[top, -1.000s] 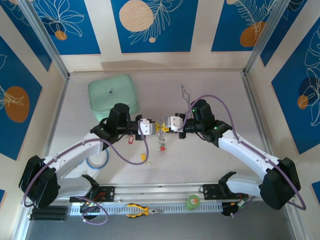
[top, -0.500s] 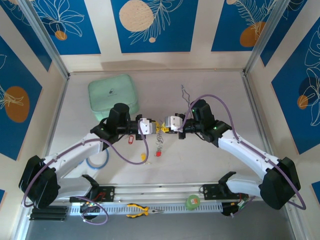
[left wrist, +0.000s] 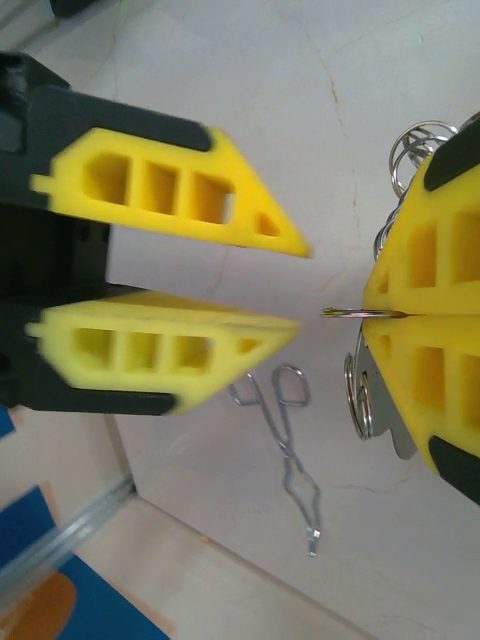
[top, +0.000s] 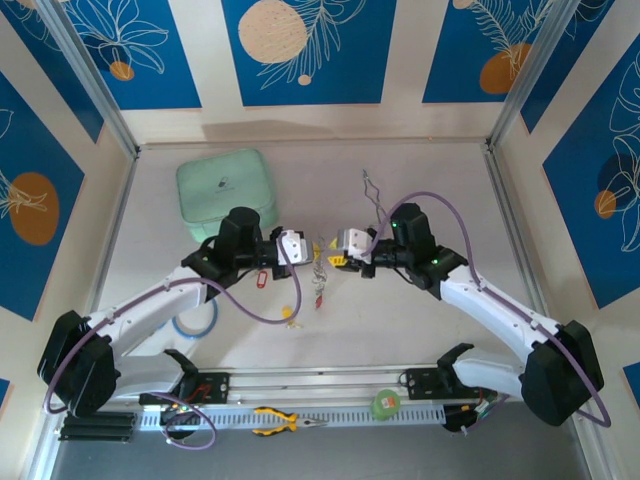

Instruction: Put the keys on the keyring

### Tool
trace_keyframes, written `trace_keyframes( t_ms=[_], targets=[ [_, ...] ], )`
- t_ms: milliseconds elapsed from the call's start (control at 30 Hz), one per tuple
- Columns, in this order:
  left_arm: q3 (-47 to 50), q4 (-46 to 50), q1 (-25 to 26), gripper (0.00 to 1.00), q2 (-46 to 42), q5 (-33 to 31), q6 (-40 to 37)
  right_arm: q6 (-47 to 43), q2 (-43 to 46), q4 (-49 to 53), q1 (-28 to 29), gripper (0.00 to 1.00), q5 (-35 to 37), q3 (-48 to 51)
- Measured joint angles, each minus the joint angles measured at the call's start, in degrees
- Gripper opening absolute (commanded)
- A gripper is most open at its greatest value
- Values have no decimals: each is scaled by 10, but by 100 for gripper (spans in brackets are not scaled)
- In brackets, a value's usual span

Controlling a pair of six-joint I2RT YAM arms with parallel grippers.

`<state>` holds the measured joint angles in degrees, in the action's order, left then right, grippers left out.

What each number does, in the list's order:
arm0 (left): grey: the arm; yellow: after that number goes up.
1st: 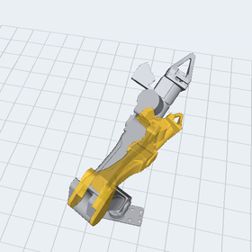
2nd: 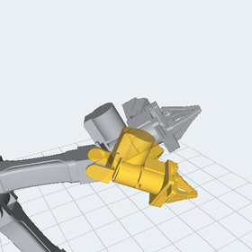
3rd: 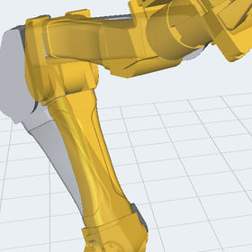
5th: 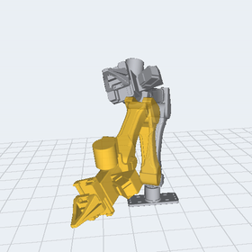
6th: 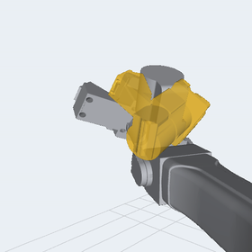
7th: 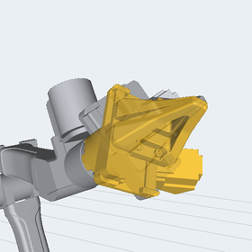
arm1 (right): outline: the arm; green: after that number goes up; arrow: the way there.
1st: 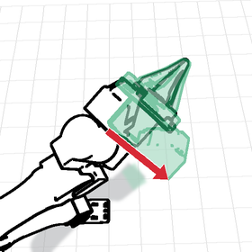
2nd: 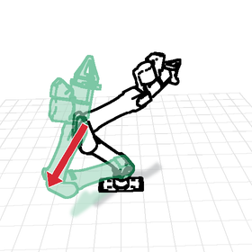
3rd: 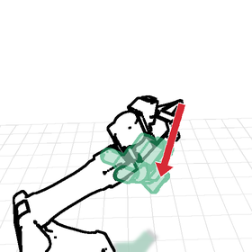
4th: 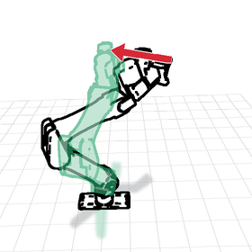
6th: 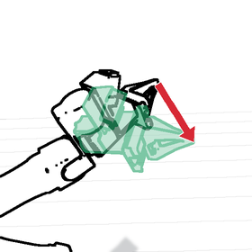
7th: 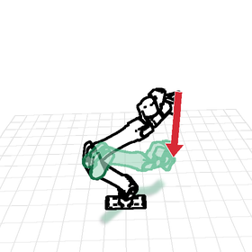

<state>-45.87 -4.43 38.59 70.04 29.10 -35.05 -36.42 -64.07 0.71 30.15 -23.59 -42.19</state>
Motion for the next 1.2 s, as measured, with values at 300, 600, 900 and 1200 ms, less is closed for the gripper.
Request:
trace_keyframes(
  t_ms=[300,600,900,1200],
  targets=[
    [-45,16,2,0,15,-106,105,272,1,76,-36,20,214,-64],
    [-47,16,2,0,26,-126,136,375,7,110,-40,15,275,-87],
    [-46,-10,2,0,26,-136,136,376,8,116,-36,15,266,-85],
    [26,-82,11,0,7,-144,42,214,26,50,31,22,165,-5]
  ],
)
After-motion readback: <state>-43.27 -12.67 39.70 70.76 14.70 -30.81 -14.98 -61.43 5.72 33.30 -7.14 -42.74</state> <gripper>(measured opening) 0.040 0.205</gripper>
